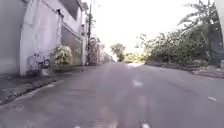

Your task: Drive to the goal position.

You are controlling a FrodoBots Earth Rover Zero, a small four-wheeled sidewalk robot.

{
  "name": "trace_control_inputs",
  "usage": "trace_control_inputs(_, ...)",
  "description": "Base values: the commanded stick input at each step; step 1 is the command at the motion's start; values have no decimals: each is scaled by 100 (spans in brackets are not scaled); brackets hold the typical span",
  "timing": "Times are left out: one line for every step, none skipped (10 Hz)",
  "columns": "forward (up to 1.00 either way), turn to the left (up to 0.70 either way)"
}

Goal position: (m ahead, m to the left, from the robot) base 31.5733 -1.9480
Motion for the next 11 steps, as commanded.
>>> trace_control_inputs(100, 0)
trace_control_inputs(100, 0)
trace_control_inputs(100, 0)
trace_control_inputs(100, 0)
trace_control_inputs(100, 0)
trace_control_inputs(100, 0)
trace_control_inputs(100, 0)
trace_control_inputs(100, 0)
trace_control_inputs(100, 0)
trace_control_inputs(100, 0)
trace_control_inputs(100, 0)
